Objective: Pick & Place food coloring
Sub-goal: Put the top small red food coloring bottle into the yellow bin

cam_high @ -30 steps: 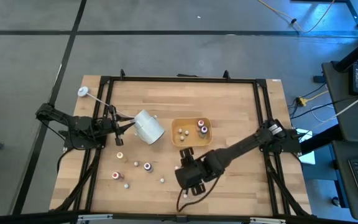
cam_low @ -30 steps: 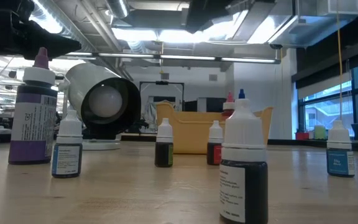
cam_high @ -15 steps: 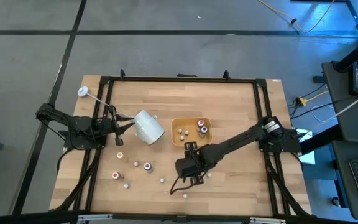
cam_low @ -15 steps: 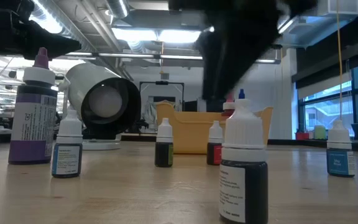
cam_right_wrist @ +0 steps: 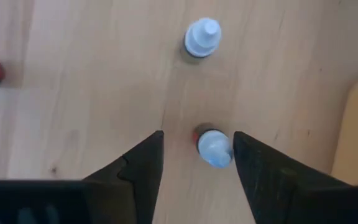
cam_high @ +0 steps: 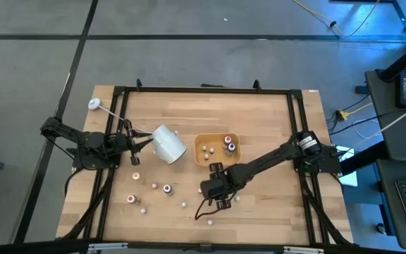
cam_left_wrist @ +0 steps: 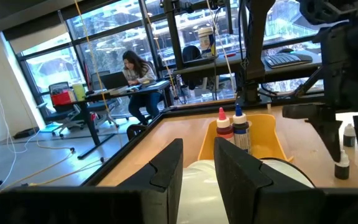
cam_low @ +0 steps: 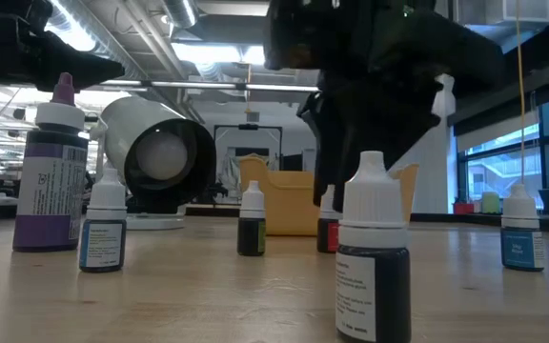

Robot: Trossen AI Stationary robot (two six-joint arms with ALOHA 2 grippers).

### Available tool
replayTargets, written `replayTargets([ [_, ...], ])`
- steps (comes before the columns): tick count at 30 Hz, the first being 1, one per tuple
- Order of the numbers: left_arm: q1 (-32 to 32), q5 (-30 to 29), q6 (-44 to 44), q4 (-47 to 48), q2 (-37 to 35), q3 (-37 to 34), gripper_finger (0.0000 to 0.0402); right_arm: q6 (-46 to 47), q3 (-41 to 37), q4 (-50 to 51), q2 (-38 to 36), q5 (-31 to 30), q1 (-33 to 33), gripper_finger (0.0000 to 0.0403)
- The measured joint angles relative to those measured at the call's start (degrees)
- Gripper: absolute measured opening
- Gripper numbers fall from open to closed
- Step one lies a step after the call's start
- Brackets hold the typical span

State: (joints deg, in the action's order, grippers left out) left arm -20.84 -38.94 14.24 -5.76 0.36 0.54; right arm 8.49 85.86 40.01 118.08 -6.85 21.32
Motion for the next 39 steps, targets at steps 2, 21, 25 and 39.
replayTargets([
  [2, -0.02, 0.0, 0.0, -0.02, 0.0, -0.02, 0.0088, 0.0, -0.6, 0.27, 0.02, -0.01, -0.2, 0.0174],
  [21, -0.01, -0.02, 0.01, 0.03, 0.0, 0.0, 0.0088, -2.72, 3.2, 7.54, -1.9, 2.11, -1.34, 0.0063],
  [25, -0.01, -0.13, 0.02, 0.5, 0.15, -0.01, 0.0088, -3.02, 8.65, 16.76, -2.71, -0.67, -2.08, 0.0065],
  [39, -0.02, -0.55, 0.04, 1.29, 0.55, 0.0, 0.0088, -8.97, 9.68, 19.29, -3.52, -4.09, -12.66, 0.0065],
])
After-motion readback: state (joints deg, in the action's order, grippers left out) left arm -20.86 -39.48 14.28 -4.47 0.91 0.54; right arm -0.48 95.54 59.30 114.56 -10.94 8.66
